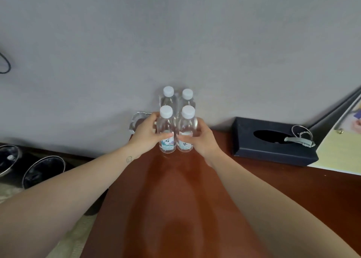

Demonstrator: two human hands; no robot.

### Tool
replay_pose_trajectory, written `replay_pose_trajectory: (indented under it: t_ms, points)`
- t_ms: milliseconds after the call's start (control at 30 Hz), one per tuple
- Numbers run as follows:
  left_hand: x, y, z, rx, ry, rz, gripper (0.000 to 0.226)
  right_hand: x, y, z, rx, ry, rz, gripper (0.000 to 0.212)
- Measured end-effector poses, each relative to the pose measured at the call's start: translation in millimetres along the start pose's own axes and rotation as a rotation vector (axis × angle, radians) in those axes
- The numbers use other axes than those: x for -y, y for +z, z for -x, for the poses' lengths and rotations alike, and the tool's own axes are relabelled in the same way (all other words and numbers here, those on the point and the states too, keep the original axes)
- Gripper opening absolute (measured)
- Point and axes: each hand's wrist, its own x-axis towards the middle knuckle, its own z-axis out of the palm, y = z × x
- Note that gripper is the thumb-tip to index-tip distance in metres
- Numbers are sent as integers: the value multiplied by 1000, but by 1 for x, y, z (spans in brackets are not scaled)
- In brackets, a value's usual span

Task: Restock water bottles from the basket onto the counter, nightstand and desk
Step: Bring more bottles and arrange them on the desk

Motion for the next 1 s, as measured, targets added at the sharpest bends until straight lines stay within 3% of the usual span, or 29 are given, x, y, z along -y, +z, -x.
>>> replay_pose_trajectory:
  t_ms: [233,600,1000]
  points:
    - [6,-2,-25,1,23,-70,59,-13,5,-33,-21,1,63,67]
    - [13,-8,-45,104,41,-149,66,-19,12,-38,-135,64,97,64]
    - [17,-15,-54,101,-9,-221,74,-16,21,-40,-170,65,141,65]
